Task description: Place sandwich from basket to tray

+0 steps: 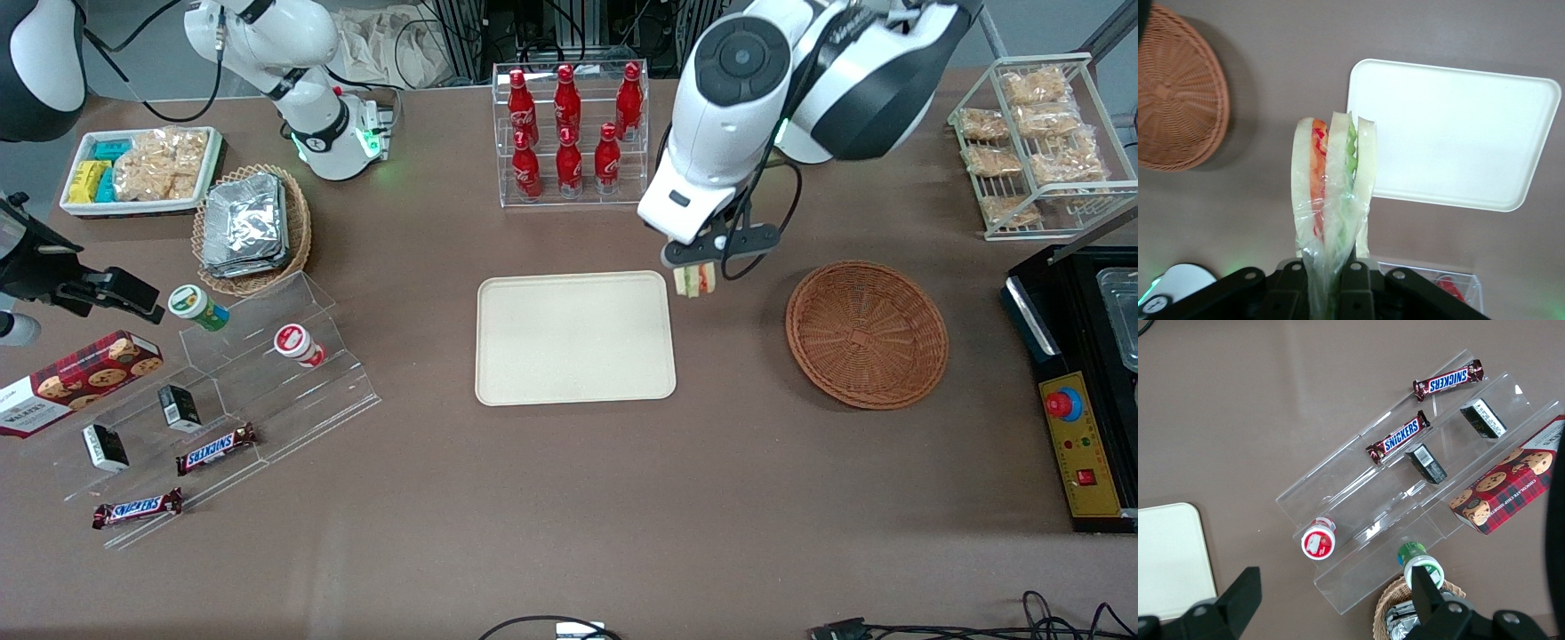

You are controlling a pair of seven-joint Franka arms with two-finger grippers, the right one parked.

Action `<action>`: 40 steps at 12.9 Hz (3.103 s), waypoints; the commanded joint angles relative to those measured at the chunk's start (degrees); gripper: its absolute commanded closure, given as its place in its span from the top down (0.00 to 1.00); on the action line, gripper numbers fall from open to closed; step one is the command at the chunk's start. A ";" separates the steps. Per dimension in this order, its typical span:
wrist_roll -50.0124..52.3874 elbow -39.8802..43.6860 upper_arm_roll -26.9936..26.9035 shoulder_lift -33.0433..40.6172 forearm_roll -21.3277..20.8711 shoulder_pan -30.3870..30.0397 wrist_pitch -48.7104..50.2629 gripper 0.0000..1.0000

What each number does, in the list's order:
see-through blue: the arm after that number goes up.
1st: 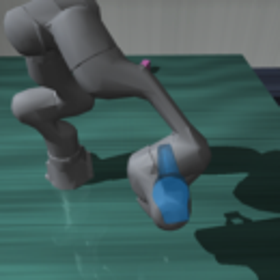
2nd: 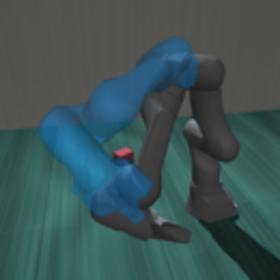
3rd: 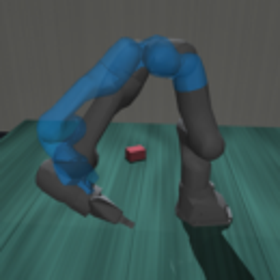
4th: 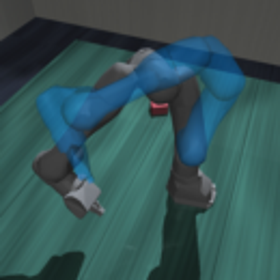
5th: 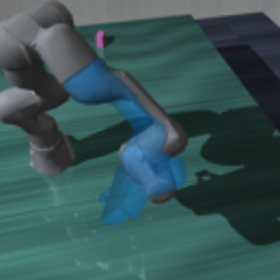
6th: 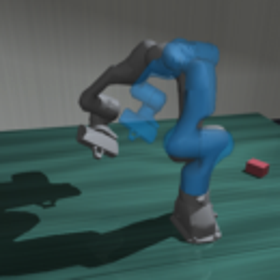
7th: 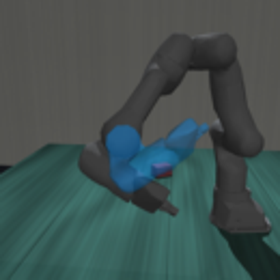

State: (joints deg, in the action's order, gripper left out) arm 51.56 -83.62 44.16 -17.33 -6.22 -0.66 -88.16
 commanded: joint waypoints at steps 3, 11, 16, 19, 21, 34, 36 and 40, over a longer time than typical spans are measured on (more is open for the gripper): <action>0.12 -12.33 1.02 -2.00 -1.07 -1.10 -14.81 0.06; 0.12 -27.65 -1.00 -14.55 -14.25 -1.98 -40.06 0.07; 0.91 -27.48 -1.88 -17.56 -16.01 -1.28 -42.09 0.10; 1.26 -27.39 -1.88 -17.65 -16.01 -1.28 -42.09 0.99; 1.17 -27.39 -1.88 -17.47 -16.01 -1.54 -41.83 1.00; -8.72 5.61 -2.14 -8.07 -15.13 -2.24 -4.07 1.00; -17.07 9.34 -6.69 -7.28 -15.14 -2.24 -0.36 1.00; -27.62 8.73 -23.18 -0.79 -5.96 -1.81 -1.21 1.00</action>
State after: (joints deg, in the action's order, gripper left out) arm 28.90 -74.38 28.81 -21.51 -18.02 -3.40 -89.45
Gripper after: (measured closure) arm 0.000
